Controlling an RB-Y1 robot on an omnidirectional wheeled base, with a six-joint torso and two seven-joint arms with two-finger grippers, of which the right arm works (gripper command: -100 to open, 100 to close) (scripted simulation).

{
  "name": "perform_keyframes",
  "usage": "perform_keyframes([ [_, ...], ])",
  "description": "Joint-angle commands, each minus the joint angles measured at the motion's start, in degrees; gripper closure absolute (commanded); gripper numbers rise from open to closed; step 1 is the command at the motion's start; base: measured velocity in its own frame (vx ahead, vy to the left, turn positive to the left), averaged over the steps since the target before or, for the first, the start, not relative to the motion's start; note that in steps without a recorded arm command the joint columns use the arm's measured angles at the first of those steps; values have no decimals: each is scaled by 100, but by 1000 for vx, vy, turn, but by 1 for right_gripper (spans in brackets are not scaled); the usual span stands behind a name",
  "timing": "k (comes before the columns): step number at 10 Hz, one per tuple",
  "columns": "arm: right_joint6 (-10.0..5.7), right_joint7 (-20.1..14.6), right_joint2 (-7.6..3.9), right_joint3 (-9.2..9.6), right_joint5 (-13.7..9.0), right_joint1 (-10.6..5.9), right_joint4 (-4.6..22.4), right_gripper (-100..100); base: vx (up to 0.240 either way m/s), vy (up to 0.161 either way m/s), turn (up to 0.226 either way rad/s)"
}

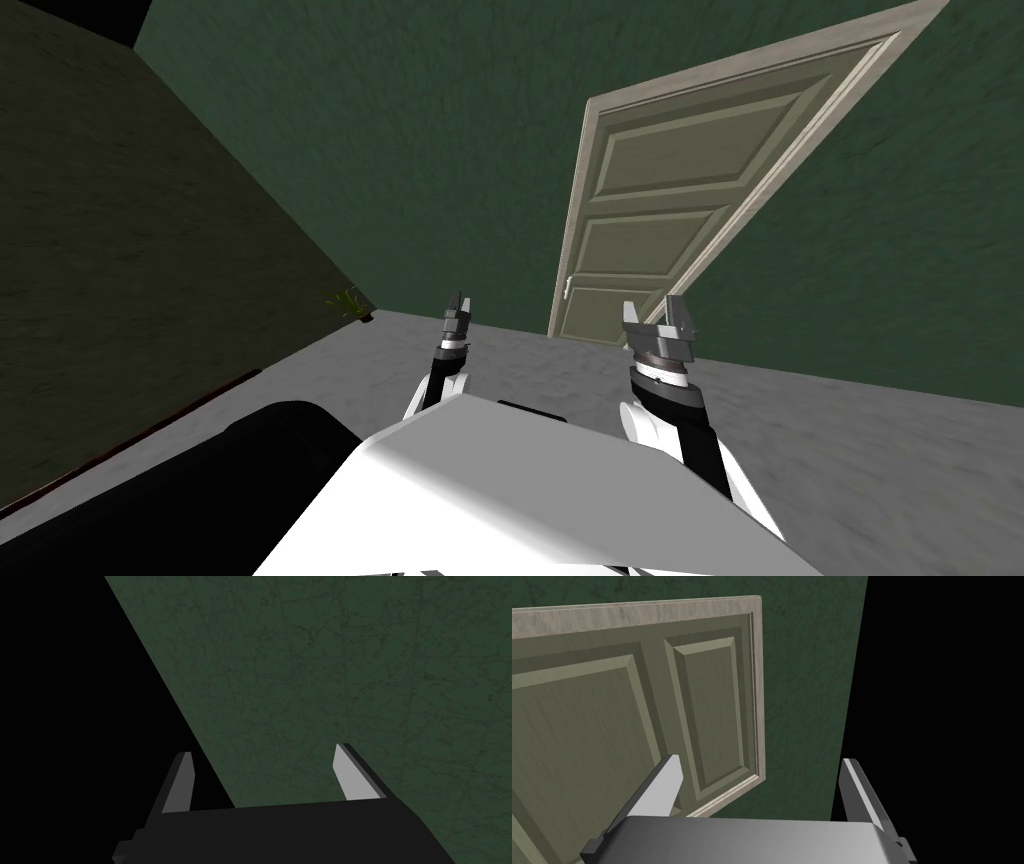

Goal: Pull the door open

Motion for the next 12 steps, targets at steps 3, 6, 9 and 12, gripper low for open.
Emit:
perform_keyframes([
  [3, -77, -474, -55, 15, -44, -71, 402, -100, 88, -3, 17],
  [6, -140, -912, -110, 6, -95, -167, 798, -100, 98, -13, 16],
  [9, -207, -1379, -165, -4, -149, -269, 1218, -100, 100, -4, 18],
  [12, -280, -1883, -218, -15, -207, -379, 1674, -100, 94, -10, 19],
])
